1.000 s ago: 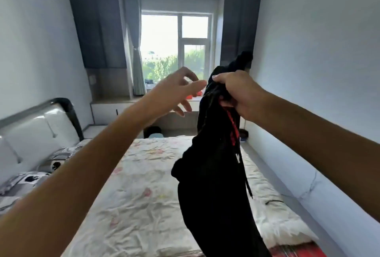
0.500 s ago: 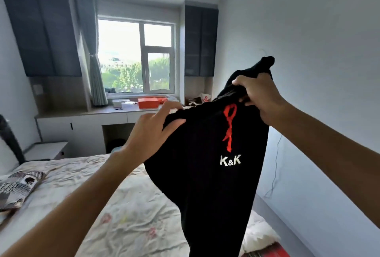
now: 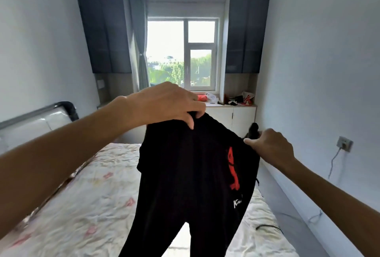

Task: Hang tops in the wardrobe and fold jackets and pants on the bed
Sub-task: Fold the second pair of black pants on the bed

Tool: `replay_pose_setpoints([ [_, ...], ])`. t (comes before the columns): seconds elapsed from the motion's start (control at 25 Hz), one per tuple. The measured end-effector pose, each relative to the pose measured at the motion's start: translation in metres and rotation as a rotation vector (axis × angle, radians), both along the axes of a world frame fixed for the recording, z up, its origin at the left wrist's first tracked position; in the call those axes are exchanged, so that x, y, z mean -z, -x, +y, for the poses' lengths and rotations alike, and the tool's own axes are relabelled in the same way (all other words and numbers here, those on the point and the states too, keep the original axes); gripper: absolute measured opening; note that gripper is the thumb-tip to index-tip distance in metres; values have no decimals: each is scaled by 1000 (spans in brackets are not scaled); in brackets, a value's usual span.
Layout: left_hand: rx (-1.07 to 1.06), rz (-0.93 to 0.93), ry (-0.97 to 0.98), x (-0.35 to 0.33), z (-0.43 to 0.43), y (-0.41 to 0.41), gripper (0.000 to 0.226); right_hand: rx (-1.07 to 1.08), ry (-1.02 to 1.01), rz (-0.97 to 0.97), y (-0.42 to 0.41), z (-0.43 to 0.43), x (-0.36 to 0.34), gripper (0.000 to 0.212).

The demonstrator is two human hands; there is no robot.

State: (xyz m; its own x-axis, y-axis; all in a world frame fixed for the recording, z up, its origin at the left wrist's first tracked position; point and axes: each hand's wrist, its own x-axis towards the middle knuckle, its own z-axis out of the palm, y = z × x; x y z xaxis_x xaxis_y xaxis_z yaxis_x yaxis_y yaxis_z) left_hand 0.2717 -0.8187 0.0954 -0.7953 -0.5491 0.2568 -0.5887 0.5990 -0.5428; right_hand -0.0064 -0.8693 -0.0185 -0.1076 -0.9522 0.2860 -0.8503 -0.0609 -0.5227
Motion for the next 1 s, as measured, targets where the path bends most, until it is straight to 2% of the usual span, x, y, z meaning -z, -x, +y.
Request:
replay_pose_setpoints([
  [0.08,-68,-51,4,-3,-1,-7,41,-98,62,-86,-8,-3,8,28],
  [0.2,-62,-228,91,-6,5,-17,53,-273,138,-297,-20,-3,23,40],
  [0.32,-61,-365,127,-7,16,-32,48,-443,218,-260,-25,-3,28,35],
  [0.48,-159,-323,140,-13,22,-64,30,-723,203,-300,-27,-2,30,38],
  [0.56,-159,-277,160,-18,22,-77,27,-802,225,-238,-28,2,34,27],
  [0.64,-134,-231,162,-22,25,-84,24,-779,270,-141,-30,4,38,12],
  [0.8,-74,-201,182,-23,30,-82,23,-598,387,-99,-38,-2,30,20],
  [0.92,-77,-159,156,-28,32,-84,25,-757,413,-132,-40,7,29,18],
  [1.0,-93,-123,136,-32,33,-90,25,-829,514,39,-40,19,29,23],
])
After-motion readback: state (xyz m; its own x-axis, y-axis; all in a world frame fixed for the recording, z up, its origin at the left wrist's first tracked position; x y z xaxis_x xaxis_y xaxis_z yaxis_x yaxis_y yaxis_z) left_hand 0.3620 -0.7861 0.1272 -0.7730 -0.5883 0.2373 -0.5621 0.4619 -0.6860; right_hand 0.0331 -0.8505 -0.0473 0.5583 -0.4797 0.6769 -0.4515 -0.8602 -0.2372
